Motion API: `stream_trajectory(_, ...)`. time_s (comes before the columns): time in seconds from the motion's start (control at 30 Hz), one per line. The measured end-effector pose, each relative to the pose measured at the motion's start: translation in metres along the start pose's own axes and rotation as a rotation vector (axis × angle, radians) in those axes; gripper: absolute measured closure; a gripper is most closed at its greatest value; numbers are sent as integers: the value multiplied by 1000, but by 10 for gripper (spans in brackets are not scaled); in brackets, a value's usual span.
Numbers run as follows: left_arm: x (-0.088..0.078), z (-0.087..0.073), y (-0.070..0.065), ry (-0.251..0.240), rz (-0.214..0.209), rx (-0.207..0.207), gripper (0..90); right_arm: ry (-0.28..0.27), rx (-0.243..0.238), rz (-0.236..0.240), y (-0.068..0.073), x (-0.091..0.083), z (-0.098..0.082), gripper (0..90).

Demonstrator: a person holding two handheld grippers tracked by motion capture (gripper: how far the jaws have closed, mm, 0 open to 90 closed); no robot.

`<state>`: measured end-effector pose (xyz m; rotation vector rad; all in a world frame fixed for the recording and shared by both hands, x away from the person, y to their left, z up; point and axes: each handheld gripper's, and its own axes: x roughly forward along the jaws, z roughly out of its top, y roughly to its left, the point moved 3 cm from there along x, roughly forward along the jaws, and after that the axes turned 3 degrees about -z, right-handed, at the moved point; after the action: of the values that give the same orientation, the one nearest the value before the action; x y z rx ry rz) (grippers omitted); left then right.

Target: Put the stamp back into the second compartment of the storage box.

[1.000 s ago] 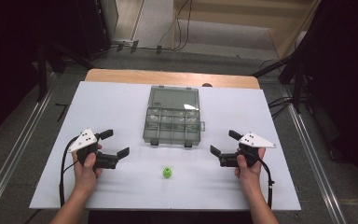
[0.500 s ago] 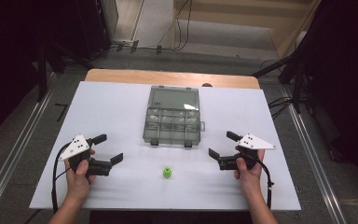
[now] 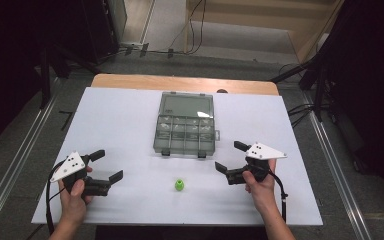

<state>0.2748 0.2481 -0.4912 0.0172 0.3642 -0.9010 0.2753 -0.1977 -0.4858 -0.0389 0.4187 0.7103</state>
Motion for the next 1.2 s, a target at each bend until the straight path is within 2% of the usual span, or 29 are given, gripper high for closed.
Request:
stream_trajectory(0.2, -8, -6, -1, 9, 9, 9, 0, 10, -30, 29, 13, 5, 6, 0)
stream_trajectory(0.33, -13, -9, -3, 12, 10, 16, 0, 37, -49, 67, 22, 9, 9, 0)
stream_trajectory(0.5, -18, -13, -1, 2, 6, 6, 0, 68, -64, 93, 32, 14, 11, 0)
stream_trajectory(0.67, -18, -14, -2, -15, 4, 3, 0, 101, -78, 118, 40, 21, 11, 0)
stream_trajectory(1.2, -15, -17, -1, -12, -9, 3, 0, 176, -106, 163, 60, 38, 11, 0)
